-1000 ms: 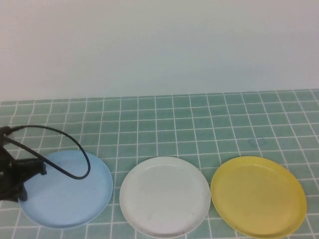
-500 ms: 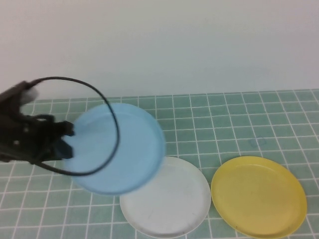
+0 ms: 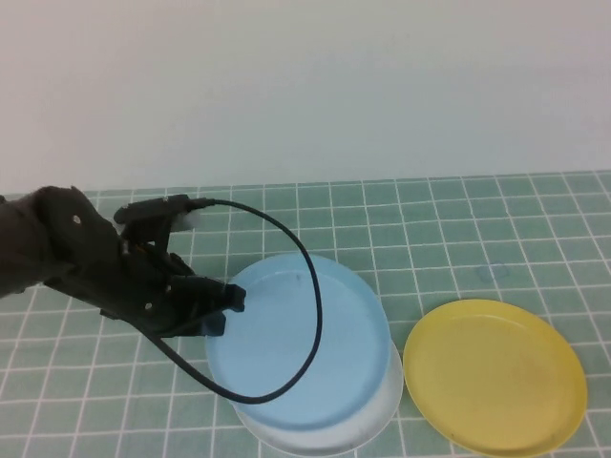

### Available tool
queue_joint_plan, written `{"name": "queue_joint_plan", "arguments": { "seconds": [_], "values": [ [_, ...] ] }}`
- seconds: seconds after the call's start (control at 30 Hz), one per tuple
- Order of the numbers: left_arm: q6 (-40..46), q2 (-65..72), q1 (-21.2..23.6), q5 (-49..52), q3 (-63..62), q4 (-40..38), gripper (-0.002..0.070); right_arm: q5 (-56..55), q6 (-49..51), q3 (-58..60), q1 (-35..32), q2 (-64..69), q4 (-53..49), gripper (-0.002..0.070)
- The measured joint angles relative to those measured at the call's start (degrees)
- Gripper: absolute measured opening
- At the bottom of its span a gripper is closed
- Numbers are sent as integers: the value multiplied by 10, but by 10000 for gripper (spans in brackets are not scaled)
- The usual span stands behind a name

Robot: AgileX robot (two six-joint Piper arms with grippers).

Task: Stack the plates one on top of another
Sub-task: Place the blue plate on the white plate

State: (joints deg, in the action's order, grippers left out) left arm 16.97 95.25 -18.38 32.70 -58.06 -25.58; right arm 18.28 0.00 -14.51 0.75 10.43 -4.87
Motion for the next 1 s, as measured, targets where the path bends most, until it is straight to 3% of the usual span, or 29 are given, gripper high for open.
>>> {"name": "queue_joint_plan", "arguments": {
  "seconds": [0.83,0.93,1.0],
  "values": [
    [15,54,-31,-34,0,-8,1,0,0,0,0,0,0,-2],
    [15,54,-31,-34,0,-8,38,0,0,0,0,0,0,-2],
    [15,54,-31,-31,0,-6,100,0,0,0,0,0,0,-2]
  ]
}}
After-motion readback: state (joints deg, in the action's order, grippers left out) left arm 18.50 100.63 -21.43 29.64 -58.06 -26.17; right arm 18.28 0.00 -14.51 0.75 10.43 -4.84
